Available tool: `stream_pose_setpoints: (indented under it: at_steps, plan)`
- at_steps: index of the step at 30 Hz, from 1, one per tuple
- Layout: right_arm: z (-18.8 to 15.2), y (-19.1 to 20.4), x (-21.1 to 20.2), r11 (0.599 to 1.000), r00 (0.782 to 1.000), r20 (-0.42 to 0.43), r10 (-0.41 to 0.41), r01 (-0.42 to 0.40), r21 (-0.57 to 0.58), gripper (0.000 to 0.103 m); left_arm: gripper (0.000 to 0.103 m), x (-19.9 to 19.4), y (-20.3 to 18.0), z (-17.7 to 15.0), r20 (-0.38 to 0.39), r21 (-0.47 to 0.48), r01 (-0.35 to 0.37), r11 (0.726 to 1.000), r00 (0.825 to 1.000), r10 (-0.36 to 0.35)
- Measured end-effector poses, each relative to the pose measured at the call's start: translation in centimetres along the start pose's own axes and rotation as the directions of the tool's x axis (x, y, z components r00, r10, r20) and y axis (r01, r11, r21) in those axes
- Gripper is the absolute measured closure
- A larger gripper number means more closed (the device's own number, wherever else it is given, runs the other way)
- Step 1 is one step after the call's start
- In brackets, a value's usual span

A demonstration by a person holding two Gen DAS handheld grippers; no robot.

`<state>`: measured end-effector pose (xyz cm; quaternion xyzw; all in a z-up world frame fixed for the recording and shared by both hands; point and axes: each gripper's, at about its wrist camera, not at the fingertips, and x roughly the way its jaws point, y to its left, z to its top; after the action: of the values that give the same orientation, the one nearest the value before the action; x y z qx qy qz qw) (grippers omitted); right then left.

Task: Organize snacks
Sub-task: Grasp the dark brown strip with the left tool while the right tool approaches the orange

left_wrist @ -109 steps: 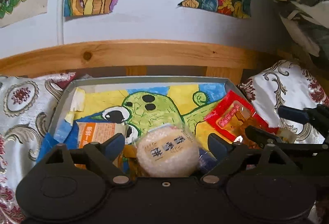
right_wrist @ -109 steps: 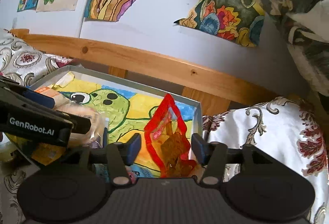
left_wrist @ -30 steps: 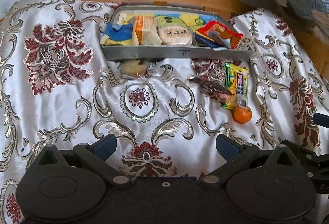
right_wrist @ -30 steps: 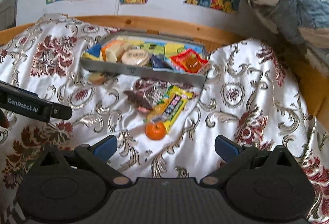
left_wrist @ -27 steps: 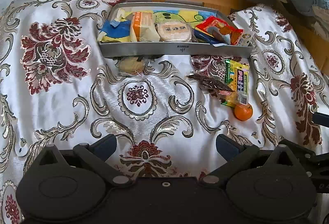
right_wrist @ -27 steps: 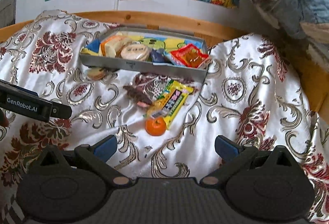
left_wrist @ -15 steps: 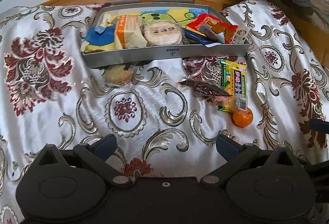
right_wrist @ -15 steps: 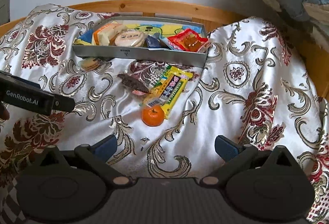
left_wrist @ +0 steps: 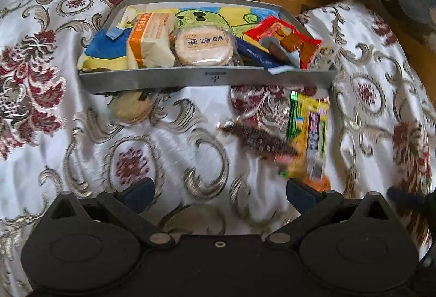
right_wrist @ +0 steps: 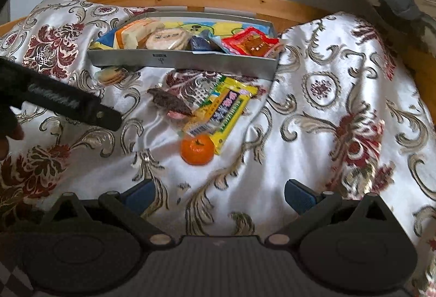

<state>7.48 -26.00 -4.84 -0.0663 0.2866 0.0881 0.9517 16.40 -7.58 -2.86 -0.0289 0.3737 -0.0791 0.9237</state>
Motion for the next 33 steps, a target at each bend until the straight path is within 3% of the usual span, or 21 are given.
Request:
stream_pose_setpoints:
  at_steps: [8, 12, 19, 26, 33]
  plan:
    - [1.2, 0.7, 1.6, 0.996, 0.997, 0.054, 0.062, -0.058, -0.074, 0.002, 0.001, 2.6, -1.9, 2.3, -0.028, -0.086, 0.017, 0.996, 0.999, -0.020]
    - [1.6, 0.8, 2.5, 0.993, 0.994, 0.059, 0.096, -0.091, -0.077, 0.008, 0.001, 4.4, -2.4, 3.3, -0.066, -0.162, 0.001, 0.987, 0.998, -0.012]
    - [1.6, 0.1, 4.2, 0.995, 0.994, 0.046, 0.096, -0.094, -0.042, 0.024, 0.001, 6.8, -3.3, 4.5, -0.114, -0.289, -0.104, 0.952, 0.991, 0.074]
    - [1.6, 0.1, 5.0, 0.996, 0.995, 0.036, 0.092, -0.091, -0.020, 0.030, 0.008, 7.3, -3.7, 4.2, -0.123, -0.264, -0.165, 0.950, 0.983, 0.137]
    - [1.4, 0.3, 5.4, 0.996, 0.996, 0.030, 0.087, -0.086, -0.018, 0.029, 0.023, 6.3, -2.2, 3.3, -0.106, -0.248, -0.137, 0.959, 0.988, 0.113]
